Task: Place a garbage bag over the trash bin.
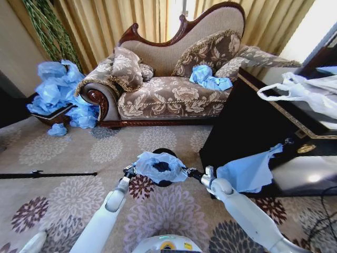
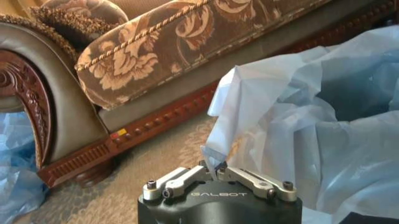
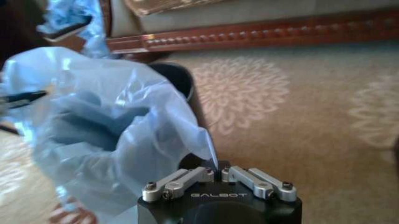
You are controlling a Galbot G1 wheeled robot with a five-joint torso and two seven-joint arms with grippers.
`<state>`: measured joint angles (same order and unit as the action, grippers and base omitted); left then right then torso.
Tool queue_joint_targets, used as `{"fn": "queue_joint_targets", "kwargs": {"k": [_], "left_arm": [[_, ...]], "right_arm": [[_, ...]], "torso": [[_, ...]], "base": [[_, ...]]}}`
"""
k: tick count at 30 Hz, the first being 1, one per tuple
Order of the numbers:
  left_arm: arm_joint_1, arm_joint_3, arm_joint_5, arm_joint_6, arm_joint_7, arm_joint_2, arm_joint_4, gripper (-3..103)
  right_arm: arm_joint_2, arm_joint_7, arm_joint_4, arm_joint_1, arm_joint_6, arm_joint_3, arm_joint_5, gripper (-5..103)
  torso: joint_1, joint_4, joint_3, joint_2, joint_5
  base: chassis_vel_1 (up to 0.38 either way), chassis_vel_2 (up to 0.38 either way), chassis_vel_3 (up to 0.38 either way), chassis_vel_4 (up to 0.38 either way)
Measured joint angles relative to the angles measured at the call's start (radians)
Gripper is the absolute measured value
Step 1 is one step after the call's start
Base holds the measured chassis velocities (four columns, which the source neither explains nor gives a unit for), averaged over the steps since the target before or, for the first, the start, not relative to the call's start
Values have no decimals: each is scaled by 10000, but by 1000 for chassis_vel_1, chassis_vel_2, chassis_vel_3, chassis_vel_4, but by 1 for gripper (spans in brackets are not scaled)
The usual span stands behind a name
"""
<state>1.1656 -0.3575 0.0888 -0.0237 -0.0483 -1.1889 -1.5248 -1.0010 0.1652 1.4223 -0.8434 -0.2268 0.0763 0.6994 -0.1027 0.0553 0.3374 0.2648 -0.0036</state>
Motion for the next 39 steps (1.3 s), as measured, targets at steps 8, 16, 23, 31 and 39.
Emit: {"fn": "queue_joint_targets", "kwargs": {"k": [8,16,23,31,39], "left_arm": [[-187,25,-8,37,-5,-30,19,0],[-554,103,-79,105,-27,-57,230,0],[-1139,186,-244,256,-49,-62,458,0],[-1415,285,-467,273,-26,-90,905,0],[-1910,432,-848,389,46,-189,1439,0]], "right_arm": [[-429,-1005,-246,321,230,31,-118,0],[-1009,-1630,-821,692,515,67,-772,0],[-1342,-1906,-1202,1191,610,135,-829,0],[-1763,-1539,-2040,1756,584,429,-1001,0],[-2159,-1352,-2643,2139,553,520,-1086,0]], "torso": [[0,-1,0,0,0],[0,-1,1,0,-1],[0,0,1,0,0],[-1,0,1,0,1],[-1,-1,1,0,0]], "base": [[0,0,0,0],[0,0,0,0],[0,0,0,0],[0,0,0,0],[0,0,0,0]]}}
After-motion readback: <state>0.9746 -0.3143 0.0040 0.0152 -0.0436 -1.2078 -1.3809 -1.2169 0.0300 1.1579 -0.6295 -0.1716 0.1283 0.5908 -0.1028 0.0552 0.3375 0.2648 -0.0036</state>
